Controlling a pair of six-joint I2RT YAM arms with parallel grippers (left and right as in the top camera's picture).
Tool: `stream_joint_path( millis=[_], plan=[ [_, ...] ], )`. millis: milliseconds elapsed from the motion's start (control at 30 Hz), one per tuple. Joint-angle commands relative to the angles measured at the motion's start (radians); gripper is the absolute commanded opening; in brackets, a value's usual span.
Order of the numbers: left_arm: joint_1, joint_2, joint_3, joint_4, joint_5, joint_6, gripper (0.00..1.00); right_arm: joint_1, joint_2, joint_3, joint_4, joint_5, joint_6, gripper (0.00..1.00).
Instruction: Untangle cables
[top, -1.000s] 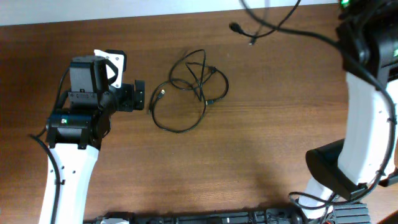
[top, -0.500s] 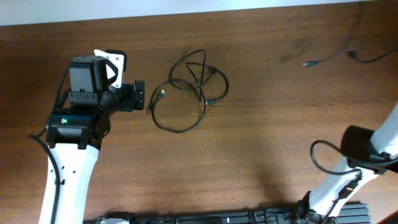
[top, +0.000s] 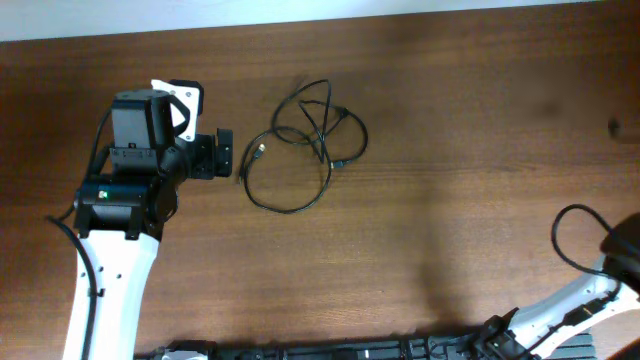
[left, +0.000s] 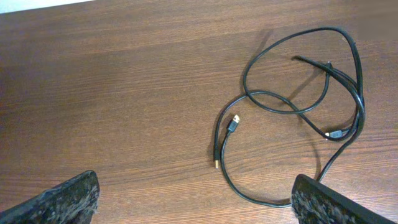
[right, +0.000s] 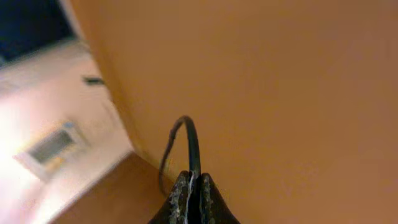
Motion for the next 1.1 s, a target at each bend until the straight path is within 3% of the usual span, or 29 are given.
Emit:
stream_joint_path(
  millis=[0, 200, 333, 533, 1067],
  plan=[
    [0.003, -0.01, 0.007, 0.0, -0.003, -0.01, 0.99, -0.055, 0.04, 0.012, -0.055, 0.007, 0.016, 0.04],
    [0.003, -0.01, 0.007, -0.001, -0.003, -0.01, 0.99, -0.117, 0.047, 0.012, -0.126, 0.002, 0.103, 0.04],
    [0.003, -0.01, 0.007, -0.001, -0.003, -0.01, 0.99, -0.143, 0.046, 0.012, -0.23, 0.082, 0.257, 0.04],
    [0.003, -0.01, 0.007, -0.001, -0.003, -0.01, 0.99, -0.163, 0.035, 0.013, -0.398, 0.299, 0.608, 0.04],
    [0.003, -0.01, 0.007, -0.001, -0.003, -0.01, 0.99, -0.163, -0.152, 0.013, -0.439, 0.323, 0.64, 0.04]
  ],
)
